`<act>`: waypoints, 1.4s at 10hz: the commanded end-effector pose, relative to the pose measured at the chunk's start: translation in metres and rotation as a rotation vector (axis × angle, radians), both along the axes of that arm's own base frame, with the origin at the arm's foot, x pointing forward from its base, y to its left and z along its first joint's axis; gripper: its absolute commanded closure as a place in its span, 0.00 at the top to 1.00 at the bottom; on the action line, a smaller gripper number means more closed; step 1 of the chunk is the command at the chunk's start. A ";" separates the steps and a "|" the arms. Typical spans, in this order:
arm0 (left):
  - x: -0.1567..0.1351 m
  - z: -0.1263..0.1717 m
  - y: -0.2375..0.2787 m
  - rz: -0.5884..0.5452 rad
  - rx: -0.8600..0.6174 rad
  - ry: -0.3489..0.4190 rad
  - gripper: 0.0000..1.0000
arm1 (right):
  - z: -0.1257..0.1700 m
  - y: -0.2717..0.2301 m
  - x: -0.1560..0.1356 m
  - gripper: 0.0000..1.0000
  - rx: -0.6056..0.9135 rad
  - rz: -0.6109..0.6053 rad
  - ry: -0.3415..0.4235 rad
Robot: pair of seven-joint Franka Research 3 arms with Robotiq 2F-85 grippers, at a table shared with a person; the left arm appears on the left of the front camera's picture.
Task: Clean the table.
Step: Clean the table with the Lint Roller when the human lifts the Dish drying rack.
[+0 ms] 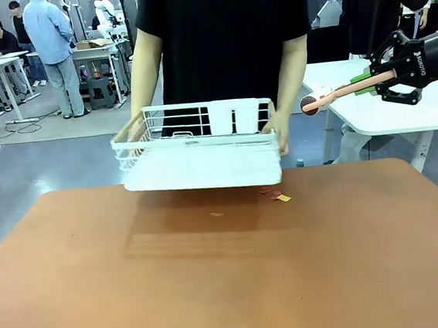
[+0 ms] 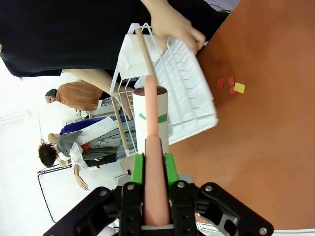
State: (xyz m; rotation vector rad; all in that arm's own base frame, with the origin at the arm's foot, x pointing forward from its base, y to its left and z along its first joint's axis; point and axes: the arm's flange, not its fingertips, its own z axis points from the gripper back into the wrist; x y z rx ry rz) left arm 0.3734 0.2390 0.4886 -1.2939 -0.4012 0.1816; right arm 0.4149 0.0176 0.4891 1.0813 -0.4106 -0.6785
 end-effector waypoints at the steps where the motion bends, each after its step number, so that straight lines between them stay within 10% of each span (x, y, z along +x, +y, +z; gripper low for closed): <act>1: -0.003 0.001 0.002 -0.004 -0.012 -0.012 1.00 | 0.001 0.002 0.000 0.00 -0.004 0.005 -0.003; 12: -0.003 0.001 0.002 -0.004 -0.012 -0.012 1.00 | 0.001 0.002 0.000 0.00 -0.004 0.005 -0.003; 13: -0.003 0.001 0.002 -0.004 -0.012 -0.012 1.00 | 0.000 0.000 0.000 0.21 0.000 0.000 0.000; 14: -0.003 0.001 0.002 -0.004 -0.012 -0.012 1.00 | 0.019 -0.008 0.005 0.21 -0.072 0.069 -0.039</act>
